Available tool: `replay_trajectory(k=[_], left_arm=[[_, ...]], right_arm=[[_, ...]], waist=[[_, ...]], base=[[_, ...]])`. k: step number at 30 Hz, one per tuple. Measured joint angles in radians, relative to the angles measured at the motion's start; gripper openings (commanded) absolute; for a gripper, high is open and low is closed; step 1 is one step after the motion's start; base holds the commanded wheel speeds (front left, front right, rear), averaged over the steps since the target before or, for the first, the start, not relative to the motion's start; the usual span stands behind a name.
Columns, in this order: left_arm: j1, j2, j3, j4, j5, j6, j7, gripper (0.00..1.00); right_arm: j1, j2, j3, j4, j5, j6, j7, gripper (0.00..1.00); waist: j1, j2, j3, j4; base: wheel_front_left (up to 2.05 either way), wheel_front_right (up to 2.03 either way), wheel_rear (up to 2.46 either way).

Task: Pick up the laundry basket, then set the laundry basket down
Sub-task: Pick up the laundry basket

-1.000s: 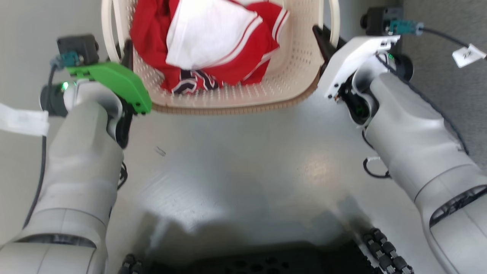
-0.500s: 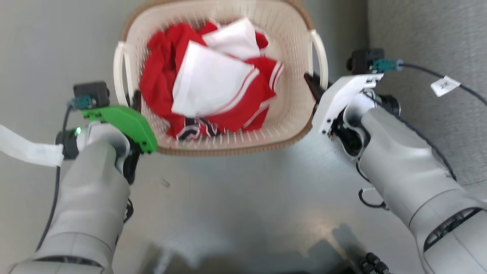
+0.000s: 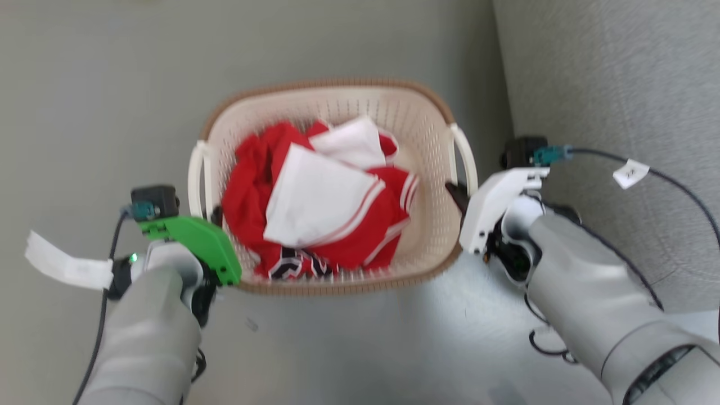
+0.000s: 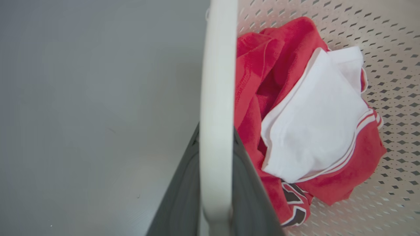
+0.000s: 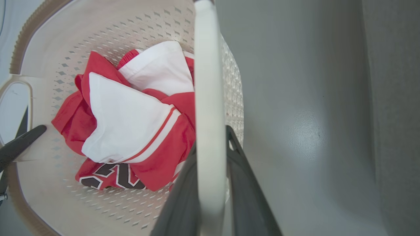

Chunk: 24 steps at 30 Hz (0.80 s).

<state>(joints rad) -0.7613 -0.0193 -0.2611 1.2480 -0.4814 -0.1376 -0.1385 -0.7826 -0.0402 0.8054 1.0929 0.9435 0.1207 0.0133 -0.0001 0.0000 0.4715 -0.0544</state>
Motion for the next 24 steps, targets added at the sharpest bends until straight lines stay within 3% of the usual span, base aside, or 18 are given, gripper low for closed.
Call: replay_trajectory(k=[24], left_arm=[[0.208, 0.011, -0.120, -0.062, -0.147, 0.000, 0.120, 0.00]], right_arm=[[0.175, -0.007, 0.069, 0.004, 0.094, -0.008, 0.103, 0.00]], waist=[[-0.0001, 0.0000, -0.288, -0.013]], base=[[0.00, 0.00, 0.00]])
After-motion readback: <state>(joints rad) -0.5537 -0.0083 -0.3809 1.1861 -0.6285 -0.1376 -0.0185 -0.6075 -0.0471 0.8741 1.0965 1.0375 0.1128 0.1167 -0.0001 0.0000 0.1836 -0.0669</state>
